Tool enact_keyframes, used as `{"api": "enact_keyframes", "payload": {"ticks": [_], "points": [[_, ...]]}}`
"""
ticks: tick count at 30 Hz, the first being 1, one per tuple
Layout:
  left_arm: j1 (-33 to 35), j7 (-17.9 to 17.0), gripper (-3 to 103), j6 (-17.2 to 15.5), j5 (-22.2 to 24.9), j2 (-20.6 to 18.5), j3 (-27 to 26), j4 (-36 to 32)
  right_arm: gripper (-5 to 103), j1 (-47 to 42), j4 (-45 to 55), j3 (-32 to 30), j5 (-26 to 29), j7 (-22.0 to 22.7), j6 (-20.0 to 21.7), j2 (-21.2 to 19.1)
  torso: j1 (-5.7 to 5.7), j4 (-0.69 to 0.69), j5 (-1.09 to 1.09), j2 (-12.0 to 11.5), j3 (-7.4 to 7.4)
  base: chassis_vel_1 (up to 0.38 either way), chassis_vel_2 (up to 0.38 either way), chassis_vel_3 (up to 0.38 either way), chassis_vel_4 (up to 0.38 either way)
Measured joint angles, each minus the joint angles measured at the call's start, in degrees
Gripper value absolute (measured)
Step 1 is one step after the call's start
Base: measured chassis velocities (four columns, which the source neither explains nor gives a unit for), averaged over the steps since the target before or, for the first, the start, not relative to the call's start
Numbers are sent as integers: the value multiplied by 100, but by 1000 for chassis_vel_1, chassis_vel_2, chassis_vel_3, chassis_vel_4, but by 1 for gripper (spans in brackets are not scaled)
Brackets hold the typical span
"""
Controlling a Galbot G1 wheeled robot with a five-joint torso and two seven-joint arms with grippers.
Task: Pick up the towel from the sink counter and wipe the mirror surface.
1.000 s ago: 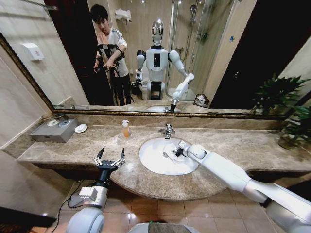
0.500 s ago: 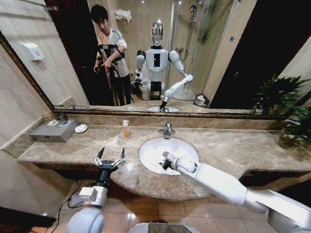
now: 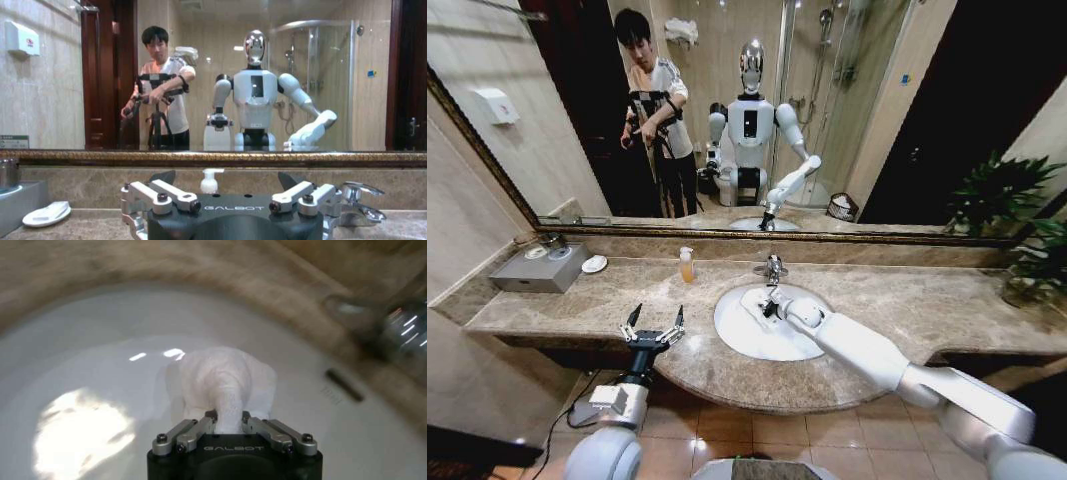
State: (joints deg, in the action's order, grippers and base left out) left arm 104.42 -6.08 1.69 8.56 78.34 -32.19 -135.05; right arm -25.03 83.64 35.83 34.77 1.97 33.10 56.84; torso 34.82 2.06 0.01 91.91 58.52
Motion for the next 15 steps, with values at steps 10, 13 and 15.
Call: {"api": "enact_keyframes", "payload": {"ticks": [10, 13, 15], "points": [[1, -1, 100, 0, 0, 0, 0, 0, 13, -925, 1488, -998, 322, 334, 295, -1237, 0, 1, -2, 0, 0, 0, 0, 0, 0], [0, 2, 100, 0, 0, 0, 0, 0, 13, -1413, 2040, -1553, 442, 421, 330, -1668, -1, -1, -1, 0, -1, 0, 0, 0, 0], [0, 0, 100, 0, 0, 0, 0, 0, 13, -1614, 2241, -1755, 474, 470, 331, -1778, -1, -2, -1, 0, -1, 0, 0, 0, 0]]}}
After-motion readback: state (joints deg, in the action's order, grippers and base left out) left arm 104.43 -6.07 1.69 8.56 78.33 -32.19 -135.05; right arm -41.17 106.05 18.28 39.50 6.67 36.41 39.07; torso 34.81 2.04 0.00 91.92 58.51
